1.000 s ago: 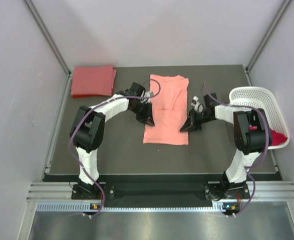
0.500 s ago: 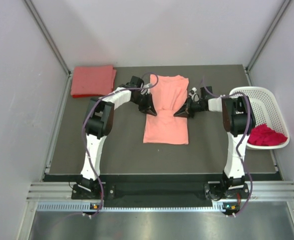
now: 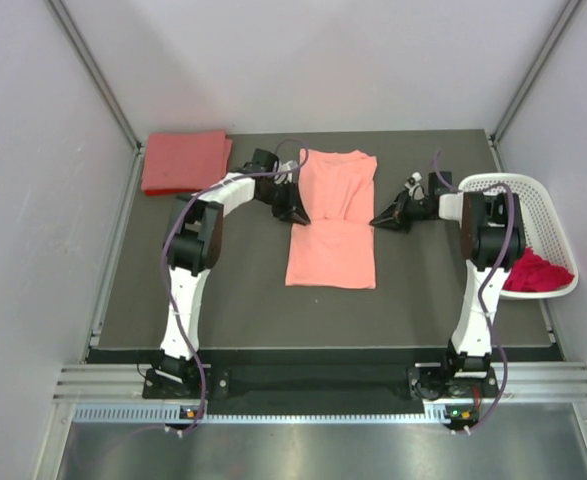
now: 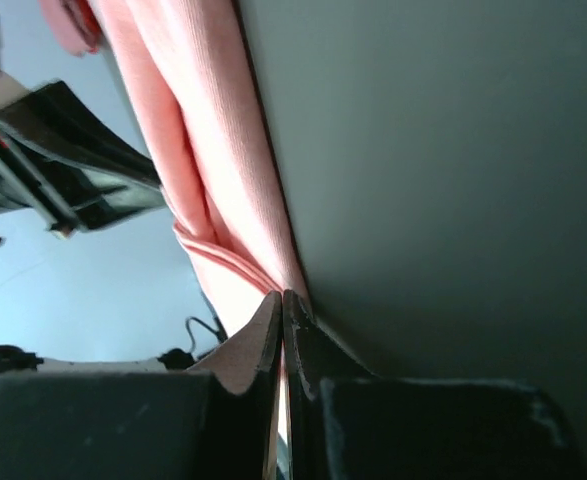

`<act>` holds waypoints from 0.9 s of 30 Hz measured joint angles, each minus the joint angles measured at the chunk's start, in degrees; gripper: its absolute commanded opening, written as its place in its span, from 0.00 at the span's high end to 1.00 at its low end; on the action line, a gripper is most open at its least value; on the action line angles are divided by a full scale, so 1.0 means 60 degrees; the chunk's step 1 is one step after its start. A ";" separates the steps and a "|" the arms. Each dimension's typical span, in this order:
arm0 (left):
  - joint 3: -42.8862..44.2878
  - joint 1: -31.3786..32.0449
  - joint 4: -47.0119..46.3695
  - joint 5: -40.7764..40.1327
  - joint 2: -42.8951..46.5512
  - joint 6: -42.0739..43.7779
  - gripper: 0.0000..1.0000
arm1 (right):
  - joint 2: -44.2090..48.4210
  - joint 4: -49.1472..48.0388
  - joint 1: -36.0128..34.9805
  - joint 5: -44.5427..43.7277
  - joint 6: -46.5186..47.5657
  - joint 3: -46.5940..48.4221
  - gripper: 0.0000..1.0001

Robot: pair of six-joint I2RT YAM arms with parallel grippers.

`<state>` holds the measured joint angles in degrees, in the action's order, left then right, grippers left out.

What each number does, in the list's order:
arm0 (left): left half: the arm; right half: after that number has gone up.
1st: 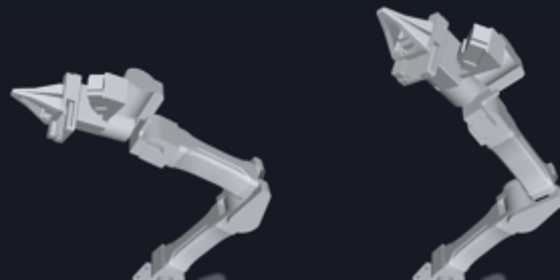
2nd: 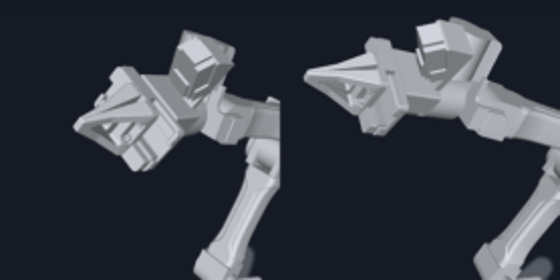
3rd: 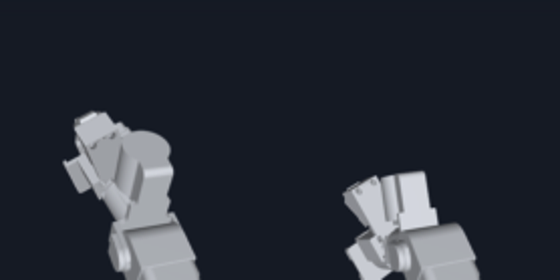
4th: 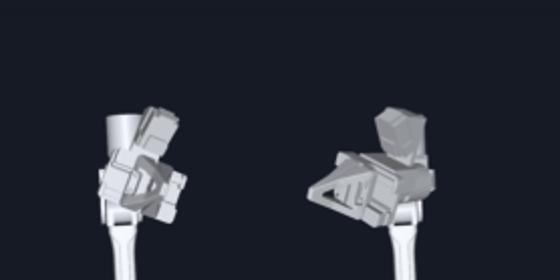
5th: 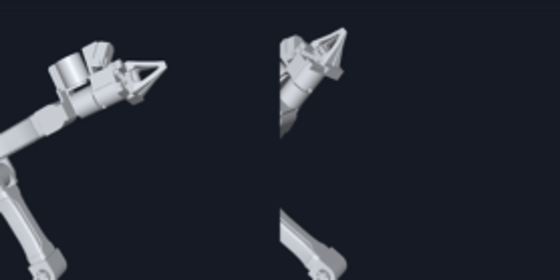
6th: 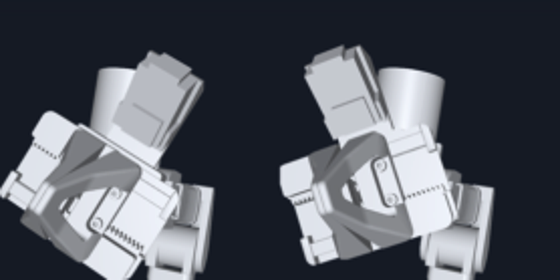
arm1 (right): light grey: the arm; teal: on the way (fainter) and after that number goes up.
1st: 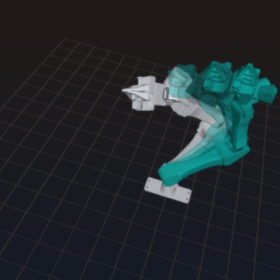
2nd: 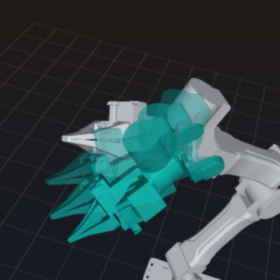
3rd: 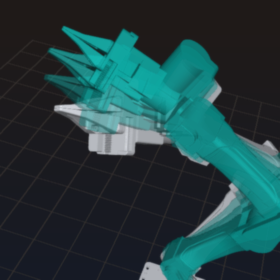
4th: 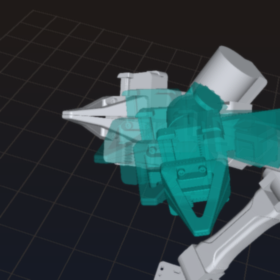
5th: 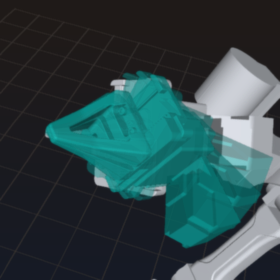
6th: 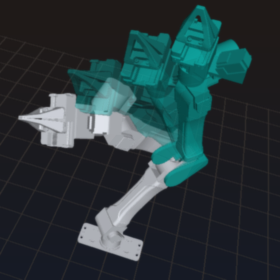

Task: Fold and stack the t-shirts
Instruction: Fold the tshirt

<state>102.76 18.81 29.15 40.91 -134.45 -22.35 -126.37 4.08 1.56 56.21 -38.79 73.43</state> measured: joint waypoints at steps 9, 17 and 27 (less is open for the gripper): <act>-0.0783 -0.0033 -0.0076 -0.0481 0.1610 -0.0291 0.73 | 0.2040 0.2273 -0.0273 -0.0922 0.1392 0.0390 1.00; -0.3639 0.0055 -0.1362 0.0073 0.2426 -0.0914 0.79 | 0.2025 0.1184 -0.2142 -0.0379 0.0914 -0.0404 1.00; -0.3974 0.0033 -0.1344 0.0208 0.2124 -0.0426 0.79 | 0.1319 0.0175 -0.0149 0.0306 0.1027 -0.2269 0.99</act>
<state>78.91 19.00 21.08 42.15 -121.71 -24.91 -118.45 5.13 0.67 58.04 -32.62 59.81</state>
